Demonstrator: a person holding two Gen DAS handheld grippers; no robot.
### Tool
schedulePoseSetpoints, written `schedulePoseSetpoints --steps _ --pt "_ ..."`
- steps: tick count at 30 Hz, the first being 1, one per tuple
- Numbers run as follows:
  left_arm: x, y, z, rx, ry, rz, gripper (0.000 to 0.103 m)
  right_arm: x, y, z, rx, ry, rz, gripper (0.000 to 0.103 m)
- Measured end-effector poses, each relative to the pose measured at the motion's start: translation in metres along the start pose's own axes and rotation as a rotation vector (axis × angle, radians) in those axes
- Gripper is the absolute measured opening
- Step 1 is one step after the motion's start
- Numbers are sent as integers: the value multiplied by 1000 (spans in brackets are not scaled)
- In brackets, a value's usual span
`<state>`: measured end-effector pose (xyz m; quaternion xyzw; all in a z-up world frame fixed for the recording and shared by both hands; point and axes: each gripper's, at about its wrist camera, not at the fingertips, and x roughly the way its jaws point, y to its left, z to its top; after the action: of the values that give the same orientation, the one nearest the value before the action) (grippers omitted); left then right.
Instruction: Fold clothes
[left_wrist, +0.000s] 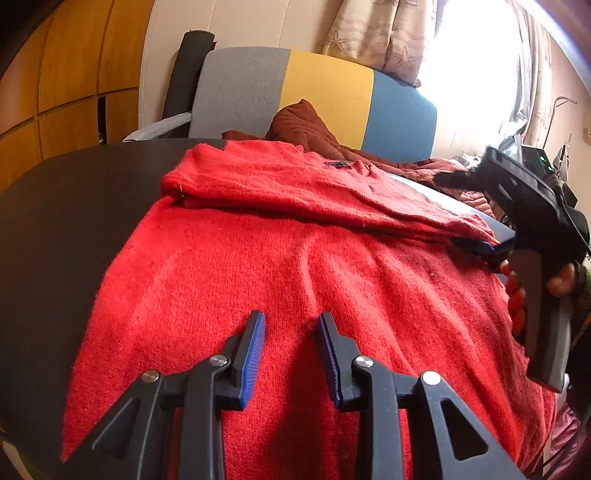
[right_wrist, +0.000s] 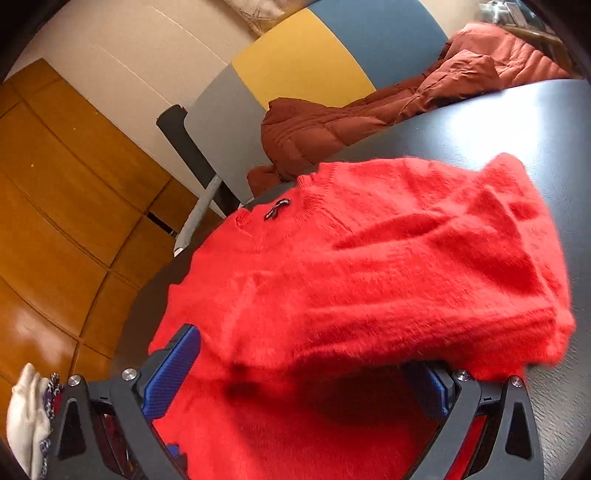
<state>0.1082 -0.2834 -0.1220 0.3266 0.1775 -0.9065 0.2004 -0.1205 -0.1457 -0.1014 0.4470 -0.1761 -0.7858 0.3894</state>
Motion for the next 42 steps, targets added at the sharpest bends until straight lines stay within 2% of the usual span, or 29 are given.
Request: schedulePoseSetpoints --steps 3,9,10,12,14,17,20,22,23,28,34,38,40,42 --pt "1 3 0 -9 -3 -17 30 -9 -1 5 71 -46 150 103" --pt "0 5 0 -13 -8 -38 32 17 -6 15 129 51 111 103" --pt "0 5 0 -15 -7 -42 32 19 -2 18 140 48 128 103" --pt "-1 6 -1 -19 -8 -51 33 23 20 31 134 43 229 103" --pt "-1 6 -1 -17 -8 -54 34 36 65 50 73 74 291 103" --pt "-1 6 -1 -18 -7 -61 34 54 157 74 -47 172 484 103" --pt "-2 7 -1 -23 -5 -72 34 50 245 82 -173 222 687 103" --pt "-2 8 -1 -27 -5 -79 34 42 282 80 -285 193 697 103" --pt "-2 8 -2 -28 -5 -81 34 40 296 77 -334 173 683 103" --pt "-2 7 -2 -33 -6 -84 34 56 271 60 -320 216 555 103" --pt "-2 9 -1 -48 -7 -94 34 59 157 39 -162 255 311 103" --pt "-3 18 3 -90 21 -134 35 36 77 9 -183 236 22 103" --pt "-7 28 9 -131 50 -150 35 37 49 0 -217 223 -96 103" --pt "-15 45 16 -197 47 -110 35 23 32 -14 -259 195 -153 103"
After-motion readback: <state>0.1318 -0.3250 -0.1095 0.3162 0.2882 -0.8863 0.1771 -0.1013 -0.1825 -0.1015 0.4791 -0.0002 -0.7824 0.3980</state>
